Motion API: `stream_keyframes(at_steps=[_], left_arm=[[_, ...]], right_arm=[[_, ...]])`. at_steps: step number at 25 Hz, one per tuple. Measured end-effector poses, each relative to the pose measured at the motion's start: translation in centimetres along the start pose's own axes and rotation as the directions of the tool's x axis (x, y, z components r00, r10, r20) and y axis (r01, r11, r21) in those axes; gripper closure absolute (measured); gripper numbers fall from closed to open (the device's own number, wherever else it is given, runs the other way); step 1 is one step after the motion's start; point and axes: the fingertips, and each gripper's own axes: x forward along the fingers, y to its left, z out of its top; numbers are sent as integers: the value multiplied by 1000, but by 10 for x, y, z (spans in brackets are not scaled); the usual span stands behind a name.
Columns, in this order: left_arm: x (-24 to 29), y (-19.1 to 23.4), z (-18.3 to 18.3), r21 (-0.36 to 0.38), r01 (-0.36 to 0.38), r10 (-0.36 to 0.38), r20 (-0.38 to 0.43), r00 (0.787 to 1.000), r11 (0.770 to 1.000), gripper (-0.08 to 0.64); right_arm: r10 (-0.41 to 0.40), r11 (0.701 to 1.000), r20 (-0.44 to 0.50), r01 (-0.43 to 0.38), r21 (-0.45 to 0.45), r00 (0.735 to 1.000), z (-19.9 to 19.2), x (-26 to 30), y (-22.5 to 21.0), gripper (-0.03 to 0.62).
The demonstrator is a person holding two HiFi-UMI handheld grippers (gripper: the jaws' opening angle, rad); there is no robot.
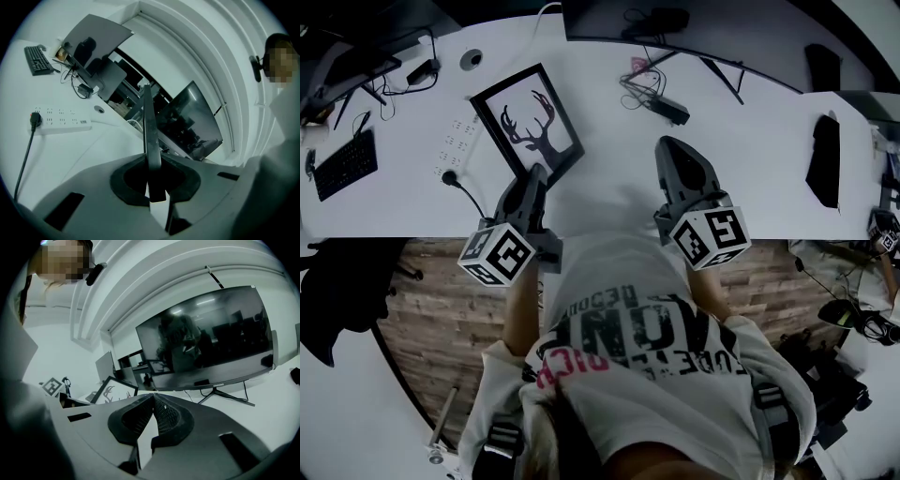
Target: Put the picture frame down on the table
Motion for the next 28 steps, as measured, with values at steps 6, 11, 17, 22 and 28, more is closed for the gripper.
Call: stream_keyframes(at_steps=[6,11,17,22,28], left_arm=[[27,9,-13,-35,1,-4,-71,997,999,529],[44,16,-22,-47,-12,7,-112,994,999,529],[56,26,-37,-80,-35,23,-153,988,996,529],[62,31,-48,-93,-44,25,-193,981,995,529],[67,34,-56,-114,-45,17,-231,973,993,529]], right_arm=[[-12,1000,-22,12,17,1000,-3,8,-9,591],[-13,999,-43,14,29,999,-7,16,-14,591],[-14,999,-57,17,42,998,-12,20,-16,591],[-22,998,-67,25,49,998,-14,21,-19,591],[-19,998,-73,23,57,997,-16,23,-19,591]])
